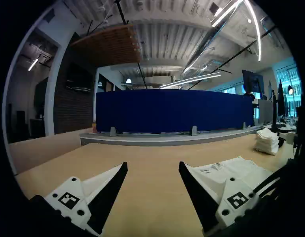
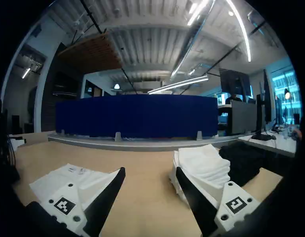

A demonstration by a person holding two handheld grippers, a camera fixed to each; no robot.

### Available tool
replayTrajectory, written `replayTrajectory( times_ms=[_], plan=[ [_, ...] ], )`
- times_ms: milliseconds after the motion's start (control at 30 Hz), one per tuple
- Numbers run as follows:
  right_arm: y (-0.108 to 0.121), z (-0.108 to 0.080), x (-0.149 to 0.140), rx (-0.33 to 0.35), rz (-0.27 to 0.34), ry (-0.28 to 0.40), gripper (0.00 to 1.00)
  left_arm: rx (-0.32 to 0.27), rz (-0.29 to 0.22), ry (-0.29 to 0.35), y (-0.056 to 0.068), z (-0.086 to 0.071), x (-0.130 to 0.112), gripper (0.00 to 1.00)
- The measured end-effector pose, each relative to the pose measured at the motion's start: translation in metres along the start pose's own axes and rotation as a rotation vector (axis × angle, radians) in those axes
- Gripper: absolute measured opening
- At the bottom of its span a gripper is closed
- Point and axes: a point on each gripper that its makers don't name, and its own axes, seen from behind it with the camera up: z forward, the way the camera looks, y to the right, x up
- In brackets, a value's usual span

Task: Fold towel

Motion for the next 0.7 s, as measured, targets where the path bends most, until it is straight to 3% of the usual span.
replayTrajectory(
  times_ms=[700],
  plan=[
    [-0.0003, -0.0011, -0.0003, 0.0, -0.001, 0.0, 0.99, 0.0, 0.0, 0.0, 0.0013, -0.0015, -0.0003, 0.97]
  ],
)
